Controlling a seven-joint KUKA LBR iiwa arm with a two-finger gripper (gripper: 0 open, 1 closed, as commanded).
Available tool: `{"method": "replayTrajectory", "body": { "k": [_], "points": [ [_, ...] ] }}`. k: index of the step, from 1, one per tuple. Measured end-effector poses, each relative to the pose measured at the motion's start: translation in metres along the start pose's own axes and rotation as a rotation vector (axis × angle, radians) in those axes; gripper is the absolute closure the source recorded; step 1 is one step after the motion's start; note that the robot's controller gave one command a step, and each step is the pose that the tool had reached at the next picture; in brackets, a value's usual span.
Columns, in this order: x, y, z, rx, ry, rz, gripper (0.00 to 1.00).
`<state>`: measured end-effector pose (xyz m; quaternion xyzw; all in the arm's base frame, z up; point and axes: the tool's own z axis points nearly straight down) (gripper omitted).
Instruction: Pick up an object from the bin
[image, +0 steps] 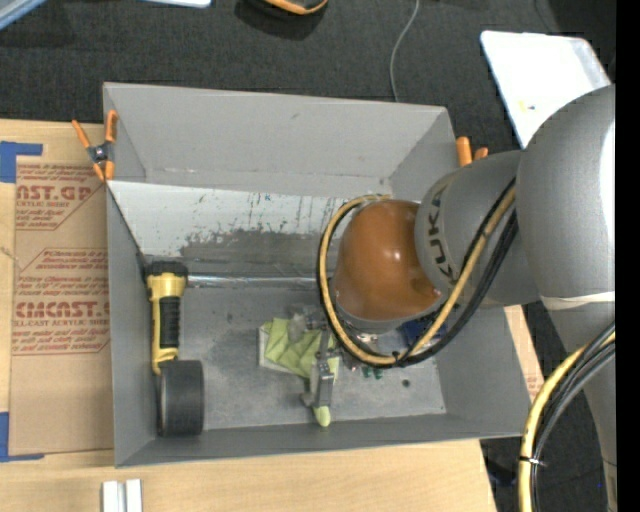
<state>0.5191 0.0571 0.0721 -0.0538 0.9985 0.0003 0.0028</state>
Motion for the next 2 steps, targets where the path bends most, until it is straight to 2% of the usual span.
{"method": "replayTrajectory", "body": {
  "k": [1, 2],
  "points": [
    [-0.001, 0.002, 0.008, -0.002, 0.000, 0.013, 0.00],
    [-0.042, -0.016, 0.000, -0.002, -0.009, -0.429, 1.00]
  ]
}}
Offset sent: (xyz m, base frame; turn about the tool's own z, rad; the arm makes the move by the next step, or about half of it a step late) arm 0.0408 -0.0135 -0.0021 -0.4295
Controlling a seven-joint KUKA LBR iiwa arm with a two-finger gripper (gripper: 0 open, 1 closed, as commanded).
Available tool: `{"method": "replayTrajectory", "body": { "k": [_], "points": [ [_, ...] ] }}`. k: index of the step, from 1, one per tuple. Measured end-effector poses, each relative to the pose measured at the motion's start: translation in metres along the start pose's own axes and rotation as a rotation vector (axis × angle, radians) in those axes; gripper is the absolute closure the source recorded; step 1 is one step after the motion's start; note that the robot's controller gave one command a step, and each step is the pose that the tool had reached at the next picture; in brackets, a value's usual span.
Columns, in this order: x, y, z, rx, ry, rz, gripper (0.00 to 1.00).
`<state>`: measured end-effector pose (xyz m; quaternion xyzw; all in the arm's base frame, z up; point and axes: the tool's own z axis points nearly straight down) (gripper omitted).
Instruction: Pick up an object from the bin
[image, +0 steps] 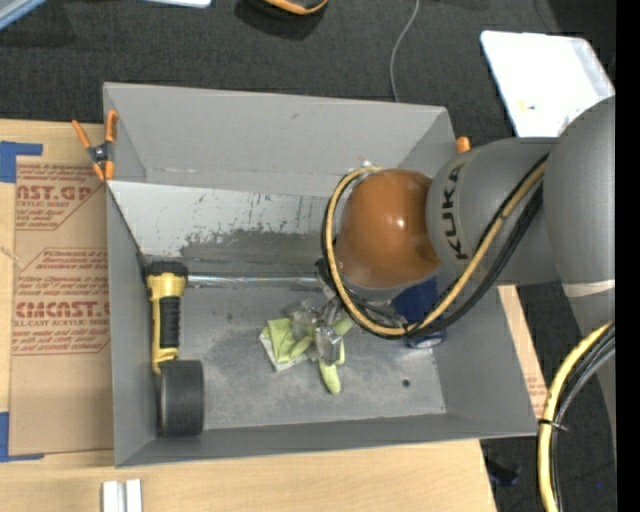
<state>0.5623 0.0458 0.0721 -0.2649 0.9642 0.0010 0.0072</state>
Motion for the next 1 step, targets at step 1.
{"method": "replayTrajectory", "body": {
  "k": [1],
  "points": [
    [0.0000, 0.0000, 0.0000, 0.000, 0.000, 0.000, 1.00]
  ]
}}
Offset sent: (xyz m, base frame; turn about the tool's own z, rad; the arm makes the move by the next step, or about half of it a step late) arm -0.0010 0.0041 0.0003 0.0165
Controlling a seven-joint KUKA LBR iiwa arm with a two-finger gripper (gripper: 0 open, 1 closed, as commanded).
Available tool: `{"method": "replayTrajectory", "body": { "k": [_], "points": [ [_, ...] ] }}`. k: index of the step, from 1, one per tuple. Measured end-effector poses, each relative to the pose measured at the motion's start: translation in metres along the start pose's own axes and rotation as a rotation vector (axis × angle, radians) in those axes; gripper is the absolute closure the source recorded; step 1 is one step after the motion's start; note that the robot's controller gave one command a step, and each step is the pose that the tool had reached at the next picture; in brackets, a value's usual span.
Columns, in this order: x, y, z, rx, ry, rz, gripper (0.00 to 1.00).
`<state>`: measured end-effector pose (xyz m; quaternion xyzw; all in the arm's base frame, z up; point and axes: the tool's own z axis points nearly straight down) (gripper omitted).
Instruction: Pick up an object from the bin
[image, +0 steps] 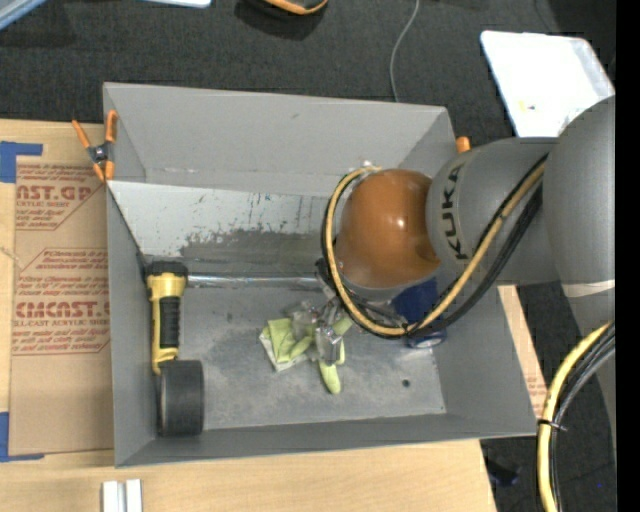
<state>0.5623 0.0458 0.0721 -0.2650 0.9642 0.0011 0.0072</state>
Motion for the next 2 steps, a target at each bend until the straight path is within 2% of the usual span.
{"method": "replayTrajectory", "body": {
  "k": [1, 2],
  "points": [
    [-0.0007, 0.0016, -0.0004, 0.000, 0.000, 0.008, 1.00],
    [0.0029, 0.0036, -0.0002, 0.002, -0.008, 0.008, 1.00]
  ]
}}
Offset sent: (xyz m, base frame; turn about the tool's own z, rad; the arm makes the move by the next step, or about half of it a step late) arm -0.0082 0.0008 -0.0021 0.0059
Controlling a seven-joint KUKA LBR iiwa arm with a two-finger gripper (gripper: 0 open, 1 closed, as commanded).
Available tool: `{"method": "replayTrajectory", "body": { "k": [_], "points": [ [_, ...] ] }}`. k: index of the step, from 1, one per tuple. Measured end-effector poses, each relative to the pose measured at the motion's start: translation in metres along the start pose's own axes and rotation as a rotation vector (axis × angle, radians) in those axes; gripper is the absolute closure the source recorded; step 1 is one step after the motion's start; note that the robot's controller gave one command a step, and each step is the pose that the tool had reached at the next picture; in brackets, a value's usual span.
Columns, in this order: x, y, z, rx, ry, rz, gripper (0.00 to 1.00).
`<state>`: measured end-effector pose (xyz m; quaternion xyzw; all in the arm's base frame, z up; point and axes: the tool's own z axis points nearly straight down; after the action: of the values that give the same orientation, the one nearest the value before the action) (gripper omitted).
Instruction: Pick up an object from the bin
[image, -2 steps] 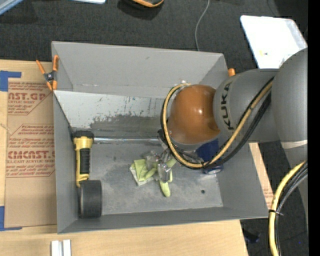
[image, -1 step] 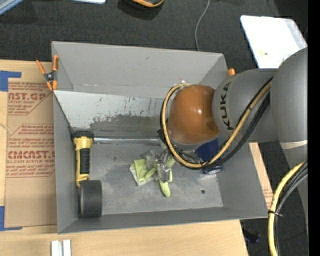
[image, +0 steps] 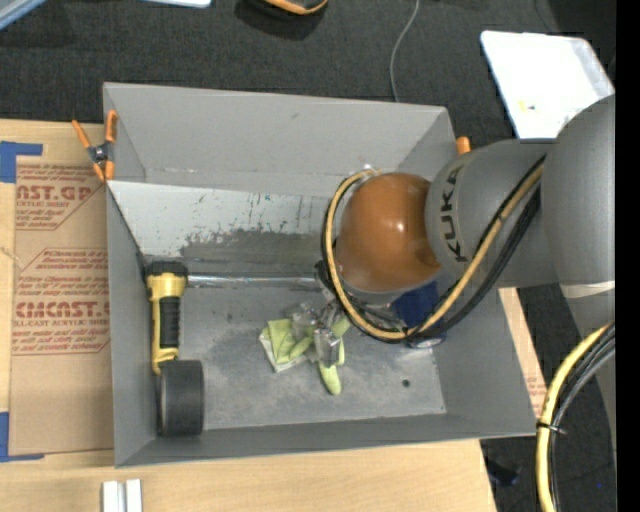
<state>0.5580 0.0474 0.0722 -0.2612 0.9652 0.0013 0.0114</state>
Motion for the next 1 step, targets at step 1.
{"method": "replayTrajectory", "body": {
  "k": [1],
  "points": [
    [0.0006, 0.0001, 0.0000, 0.000, 0.000, 0.015, 1.00]
  ]
}}
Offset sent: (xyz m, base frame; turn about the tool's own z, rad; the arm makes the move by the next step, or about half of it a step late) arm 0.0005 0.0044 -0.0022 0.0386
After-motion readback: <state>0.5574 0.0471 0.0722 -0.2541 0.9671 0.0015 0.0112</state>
